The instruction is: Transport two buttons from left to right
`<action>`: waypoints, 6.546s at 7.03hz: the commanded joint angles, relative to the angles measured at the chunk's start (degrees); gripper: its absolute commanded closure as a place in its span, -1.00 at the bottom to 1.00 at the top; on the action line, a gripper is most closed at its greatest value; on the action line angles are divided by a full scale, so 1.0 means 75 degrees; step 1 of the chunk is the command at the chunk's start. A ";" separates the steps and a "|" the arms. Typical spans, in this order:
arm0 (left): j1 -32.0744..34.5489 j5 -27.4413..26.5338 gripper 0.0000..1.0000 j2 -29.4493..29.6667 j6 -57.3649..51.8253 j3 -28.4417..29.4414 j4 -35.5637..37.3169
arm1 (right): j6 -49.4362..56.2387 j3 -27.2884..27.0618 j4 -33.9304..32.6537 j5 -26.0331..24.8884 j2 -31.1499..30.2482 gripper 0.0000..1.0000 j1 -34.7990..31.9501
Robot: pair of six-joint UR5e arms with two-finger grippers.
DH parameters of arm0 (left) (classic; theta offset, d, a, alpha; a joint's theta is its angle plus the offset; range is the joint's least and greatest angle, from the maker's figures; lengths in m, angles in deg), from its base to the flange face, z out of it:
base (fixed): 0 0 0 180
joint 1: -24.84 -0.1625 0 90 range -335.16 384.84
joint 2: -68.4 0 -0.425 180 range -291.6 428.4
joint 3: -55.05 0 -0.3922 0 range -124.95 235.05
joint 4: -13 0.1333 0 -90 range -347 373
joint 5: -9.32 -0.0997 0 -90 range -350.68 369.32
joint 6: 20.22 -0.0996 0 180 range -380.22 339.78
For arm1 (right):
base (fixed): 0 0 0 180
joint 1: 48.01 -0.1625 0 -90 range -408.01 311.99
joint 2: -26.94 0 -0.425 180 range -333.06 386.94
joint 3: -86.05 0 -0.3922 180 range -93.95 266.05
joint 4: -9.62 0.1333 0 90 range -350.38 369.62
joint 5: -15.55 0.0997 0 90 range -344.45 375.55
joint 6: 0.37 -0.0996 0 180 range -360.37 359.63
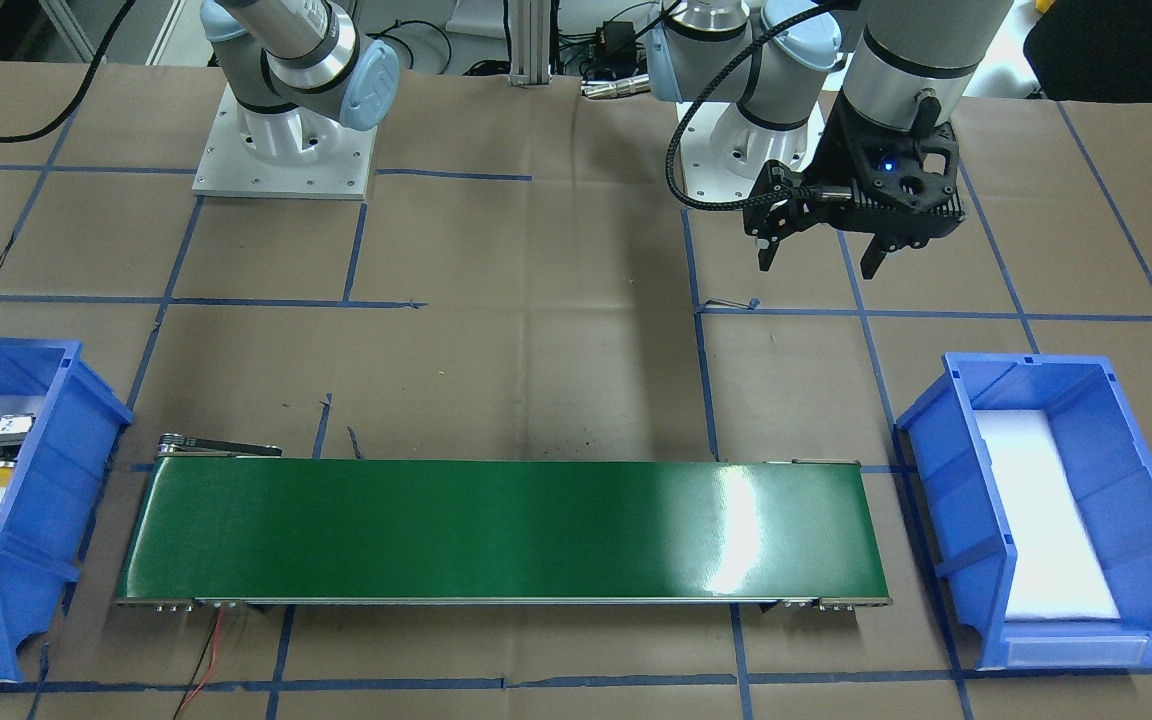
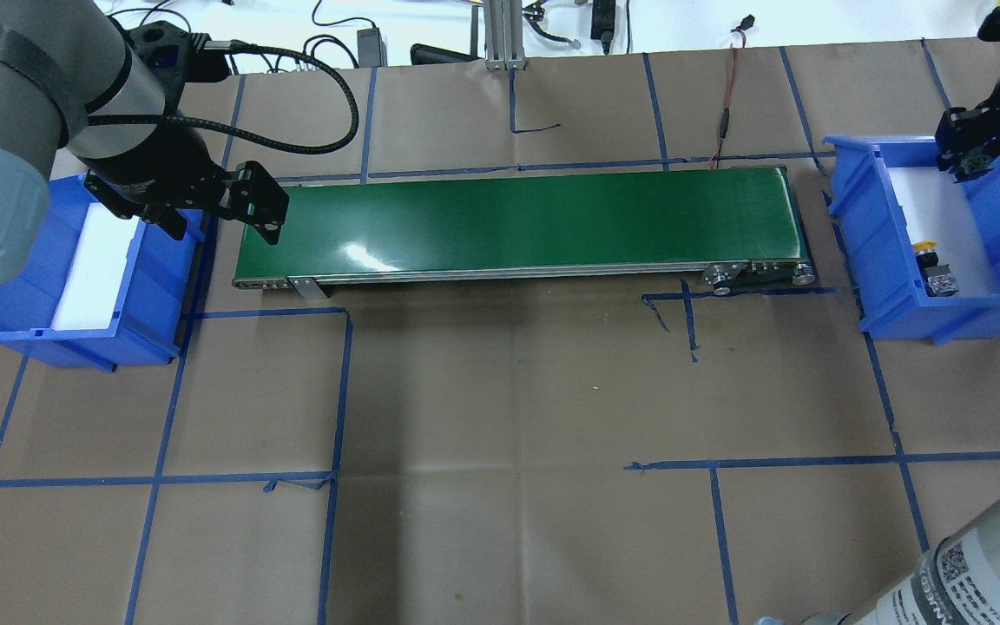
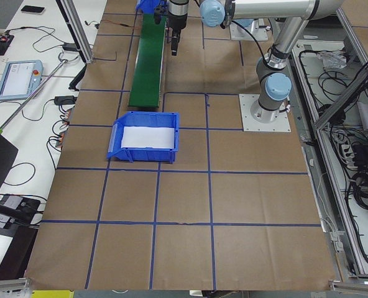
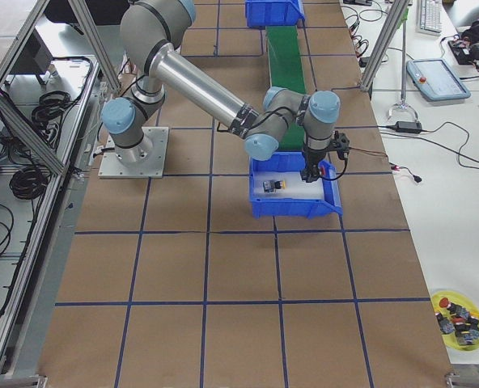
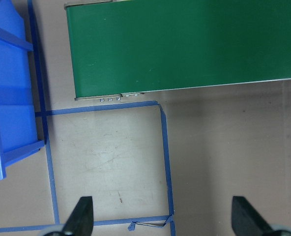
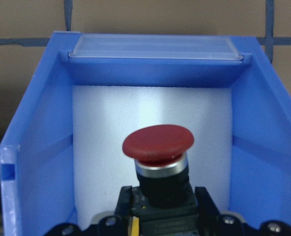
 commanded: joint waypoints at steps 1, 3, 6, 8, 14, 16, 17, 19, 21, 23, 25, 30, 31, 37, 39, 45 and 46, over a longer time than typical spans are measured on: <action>-0.0002 0.0000 -1.00 0.0011 0.0000 0.0000 0.0000 | 0.0044 -0.0156 -0.0202 -0.0010 0.0400 0.90 0.0002; -0.0002 0.0000 -1.00 0.0011 0.0000 0.0000 0.0000 | -0.0003 -0.0097 -0.0203 -0.0022 0.0659 0.90 0.0002; -0.0002 0.0000 -1.00 0.0011 0.0000 0.0000 0.0000 | 0.0032 -0.0040 -0.0261 -0.0023 0.0765 -0.55 0.0002; 0.0010 0.0000 -1.00 0.0000 0.0000 0.0000 0.0000 | 0.0056 0.0276 -0.0367 -0.0033 0.0742 -0.99 -0.0021; 0.0010 0.0000 -1.00 0.0000 0.0000 0.0000 0.0000 | -0.0201 0.0594 0.1398 0.0024 -0.1186 -0.99 -0.1257; 0.0010 0.0000 -1.00 0.0011 0.0000 0.0000 0.0000 | -0.0471 0.0501 0.1578 -0.0103 -0.1425 -0.99 -0.3081; 0.0010 0.0000 -1.00 0.0011 0.0000 0.0000 0.0000 | -0.1841 0.0500 0.1764 -0.0185 -0.1553 -1.00 -0.3648; 0.0010 0.0000 -1.00 0.0011 0.0000 0.0000 0.0000 | -0.4050 0.0210 0.2934 -0.0221 -0.2231 -0.99 -0.4319; -0.0002 0.0000 -1.00 0.0011 0.0000 0.0000 0.0000 | -0.4035 -0.0864 0.2810 -0.0222 -0.3388 -0.99 -0.4404; -0.0002 0.0000 -1.00 0.0011 0.0000 0.0000 0.0000 | -0.3987 -0.1710 0.2786 -0.0233 -0.4725 -0.99 -0.4392; -0.0002 0.0000 -1.00 0.0000 0.0000 0.0000 0.0000 | -0.3952 -0.1774 0.2950 -0.0116 -0.4964 -1.00 -0.4345; -0.0002 0.0000 -1.00 0.0000 0.0000 0.0000 0.0000 | -0.3976 -0.1726 0.2973 -0.0128 -0.4743 -1.00 -0.4193; 0.0010 0.0000 -1.00 0.0000 0.0000 0.0000 0.0000 | -0.3987 -0.1703 0.2985 -0.0128 -0.4580 -1.00 -0.4181; -0.0002 0.0000 -1.00 0.0000 0.0000 0.0000 0.0012 | -0.3952 -0.1726 0.3032 -0.0116 -0.4519 -1.00 -0.4240; -0.0002 0.0000 -1.00 0.0000 -0.0023 0.0000 0.0000 | -0.3952 -0.1738 0.3032 -0.0116 -0.4531 -1.00 -0.4240; -0.0002 0.0000 -1.00 0.0000 -0.0035 0.0000 0.0000 | -0.3964 -0.1738 0.3032 -0.0116 -0.4484 -1.00 -0.4240; 0.0010 0.0000 -1.00 0.0000 -0.0023 0.0000 0.0000 | -0.3964 -0.1738 0.3032 -0.0128 -0.4484 -1.00 -0.4240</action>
